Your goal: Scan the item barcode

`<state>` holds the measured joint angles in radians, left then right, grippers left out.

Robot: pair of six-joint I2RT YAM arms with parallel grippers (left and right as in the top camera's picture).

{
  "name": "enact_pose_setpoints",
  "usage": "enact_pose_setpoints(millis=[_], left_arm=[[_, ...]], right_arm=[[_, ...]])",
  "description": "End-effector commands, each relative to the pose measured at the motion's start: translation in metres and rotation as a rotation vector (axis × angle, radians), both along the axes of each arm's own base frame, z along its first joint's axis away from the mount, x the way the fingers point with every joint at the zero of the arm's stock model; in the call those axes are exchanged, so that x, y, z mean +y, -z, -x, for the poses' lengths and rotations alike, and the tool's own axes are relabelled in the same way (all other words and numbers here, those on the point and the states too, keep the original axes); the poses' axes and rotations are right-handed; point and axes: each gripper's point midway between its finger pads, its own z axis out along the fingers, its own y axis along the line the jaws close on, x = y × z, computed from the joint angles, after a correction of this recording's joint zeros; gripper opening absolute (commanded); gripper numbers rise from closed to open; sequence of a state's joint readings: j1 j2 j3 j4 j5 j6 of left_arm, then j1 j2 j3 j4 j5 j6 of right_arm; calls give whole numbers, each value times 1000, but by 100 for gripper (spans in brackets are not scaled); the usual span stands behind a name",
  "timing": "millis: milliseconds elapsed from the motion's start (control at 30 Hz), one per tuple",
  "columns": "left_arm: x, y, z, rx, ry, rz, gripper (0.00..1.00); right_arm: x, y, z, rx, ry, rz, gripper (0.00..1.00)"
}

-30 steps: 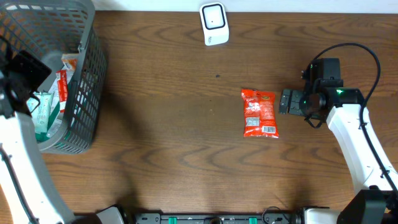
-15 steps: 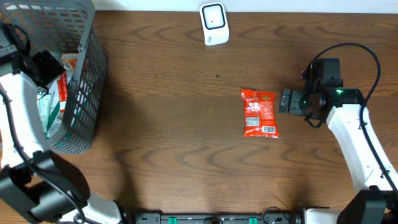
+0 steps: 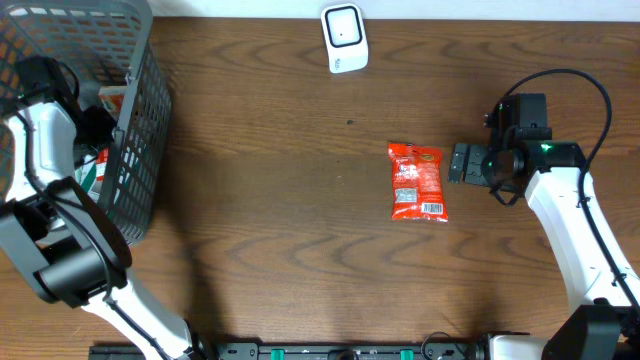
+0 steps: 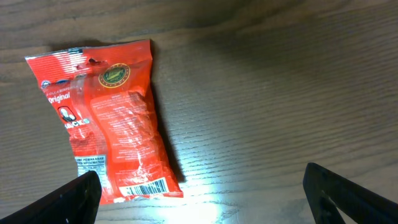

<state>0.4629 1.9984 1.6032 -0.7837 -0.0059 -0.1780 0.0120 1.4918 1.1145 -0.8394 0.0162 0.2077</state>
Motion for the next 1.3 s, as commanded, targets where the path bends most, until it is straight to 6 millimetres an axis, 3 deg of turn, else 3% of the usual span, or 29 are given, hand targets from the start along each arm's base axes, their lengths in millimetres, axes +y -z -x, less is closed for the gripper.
enact_pose_setpoints(millis=[0,133,267,600,800,1067,1133,1267], left_arm=[[2,26,2,54,7,21,71],[1,43,5,90,5,39,70],[1,53,7,110,5,50,62],[1,53,6,108,5,48,26],[1,54,7,111,5,50,22],[-3,65,14,127,0,60,24],[-3,66,15,128,-10,63,7],[2,44,8,87,-20,44,7]], right_arm=[[-3,-3,-2,-10,8,8,99],[-3,-3,-2,-10,8,8,99],[-3,-3,-2,-10,8,8,99],[-3,-3,-2,-10,8,8,99],[-3,-3,-2,-10,8,8,99],[-3,-3,-2,-10,8,8,99],[-3,-3,-2,-10,8,8,99],[-3,-3,-2,-10,8,8,99]])
